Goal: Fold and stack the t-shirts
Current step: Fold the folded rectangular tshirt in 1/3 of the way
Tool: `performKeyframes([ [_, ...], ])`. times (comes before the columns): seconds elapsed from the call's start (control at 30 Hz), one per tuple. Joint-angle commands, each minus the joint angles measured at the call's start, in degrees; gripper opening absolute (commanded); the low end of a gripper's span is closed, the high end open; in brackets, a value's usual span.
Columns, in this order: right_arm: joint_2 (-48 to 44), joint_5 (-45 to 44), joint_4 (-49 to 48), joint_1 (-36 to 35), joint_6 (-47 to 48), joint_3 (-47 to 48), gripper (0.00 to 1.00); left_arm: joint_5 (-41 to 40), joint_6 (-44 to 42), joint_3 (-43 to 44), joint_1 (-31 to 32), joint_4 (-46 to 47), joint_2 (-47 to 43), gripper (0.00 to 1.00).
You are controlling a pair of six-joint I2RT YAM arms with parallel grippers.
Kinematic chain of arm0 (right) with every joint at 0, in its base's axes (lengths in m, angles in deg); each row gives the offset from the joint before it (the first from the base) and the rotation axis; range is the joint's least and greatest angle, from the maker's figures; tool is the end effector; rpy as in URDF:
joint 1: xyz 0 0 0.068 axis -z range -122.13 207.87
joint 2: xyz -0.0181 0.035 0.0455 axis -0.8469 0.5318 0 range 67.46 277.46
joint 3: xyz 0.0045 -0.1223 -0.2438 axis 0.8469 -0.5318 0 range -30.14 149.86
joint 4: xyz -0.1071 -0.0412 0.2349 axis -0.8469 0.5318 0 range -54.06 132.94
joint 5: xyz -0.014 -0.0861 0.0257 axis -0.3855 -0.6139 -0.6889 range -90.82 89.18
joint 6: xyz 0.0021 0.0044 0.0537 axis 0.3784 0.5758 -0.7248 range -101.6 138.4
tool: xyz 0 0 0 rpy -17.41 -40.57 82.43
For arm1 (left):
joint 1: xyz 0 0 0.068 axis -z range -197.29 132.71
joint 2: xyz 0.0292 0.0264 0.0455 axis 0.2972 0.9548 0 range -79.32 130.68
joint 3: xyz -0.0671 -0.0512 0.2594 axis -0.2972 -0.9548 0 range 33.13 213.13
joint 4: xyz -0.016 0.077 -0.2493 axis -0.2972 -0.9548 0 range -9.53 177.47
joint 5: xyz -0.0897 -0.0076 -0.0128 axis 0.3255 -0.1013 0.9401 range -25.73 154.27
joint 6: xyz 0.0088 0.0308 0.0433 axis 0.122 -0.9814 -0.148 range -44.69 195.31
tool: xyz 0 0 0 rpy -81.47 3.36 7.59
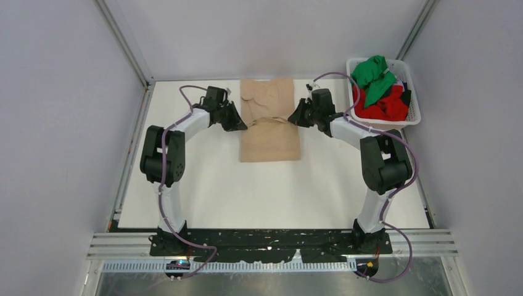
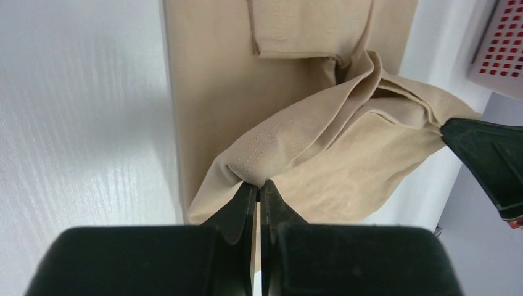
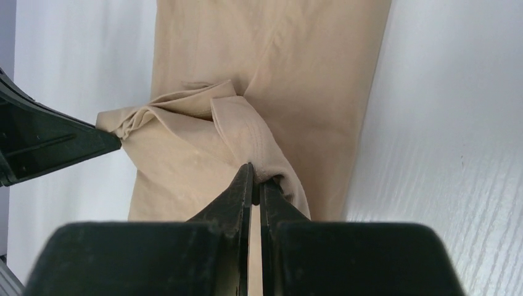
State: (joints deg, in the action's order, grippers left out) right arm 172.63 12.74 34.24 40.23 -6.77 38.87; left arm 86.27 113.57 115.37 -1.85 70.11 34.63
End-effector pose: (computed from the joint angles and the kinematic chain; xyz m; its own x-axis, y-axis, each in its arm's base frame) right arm 0.3899 0.1328 0.2107 -0.6917 0.2139 -0.6898 -0.2040 0.8584 0.4708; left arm 0.4179 -0.1294 0.1961 -0.8712 -0.3550 -0.3390 -0.0715 0.7750 -0.6279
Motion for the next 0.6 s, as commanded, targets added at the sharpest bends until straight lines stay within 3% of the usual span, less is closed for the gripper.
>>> performKeyframes([
  [0.0, 3.76, 2.54, -2.02, 1.07, -0.05, 5.08, 0.10, -0.99, -1.90, 4.61, -0.45, -3.61, 2.15, 0.09],
  [0.03, 4.75, 2.57, -1.78, 1.18, -0.41, 5.56, 0.11, -0.88, -1.81, 5.53, -0.45, -4.04, 2.76, 0.22],
  [0.1, 5.70, 2.24, -1.70, 1.54, -0.92, 6.68, 0.34, 0.21, -1.69, 7.46, -0.65, -3.94, 3.64, 0.59],
  [0.13, 5.82, 1.75, -1.45, 1.80, -0.97, 7.61, 0.61, 1.26, -1.70, 8.33, -0.77, -3.77, 3.74, 0.82],
  [0.17, 5.70, 1.05, -0.48, 1.87, -0.97, 7.97, 0.74, 2.03, -1.73, 9.00, -0.84, -3.66, 3.43, 0.97],
  [0.2, 5.46, 0.60, 0.62, 1.85, -0.86, 8.57, 0.96, 2.55, -2.10, 9.25, -0.85, -3.69, 2.77, 0.99],
  [0.23, 4.56, 0.15, 0.98, 1.90, -0.24, 8.58, 1.00, 2.82, -2.32, 8.79, -0.85, -3.80, 1.61, 1.00],
  [0.37, -0.76, -0.25, 2.84, 1.86, 0.43, 4.01, 0.96, 3.55, -2.35, -0.23, -0.64, -1.84, -5.77, 1.00],
  [0.57, -11.73, 2.78, 2.73, 0.78, 0.77, -13.14, 0.96, 1.46, -2.05, -19.62, 1.85, 0.17, -17.74, 1.00],
])
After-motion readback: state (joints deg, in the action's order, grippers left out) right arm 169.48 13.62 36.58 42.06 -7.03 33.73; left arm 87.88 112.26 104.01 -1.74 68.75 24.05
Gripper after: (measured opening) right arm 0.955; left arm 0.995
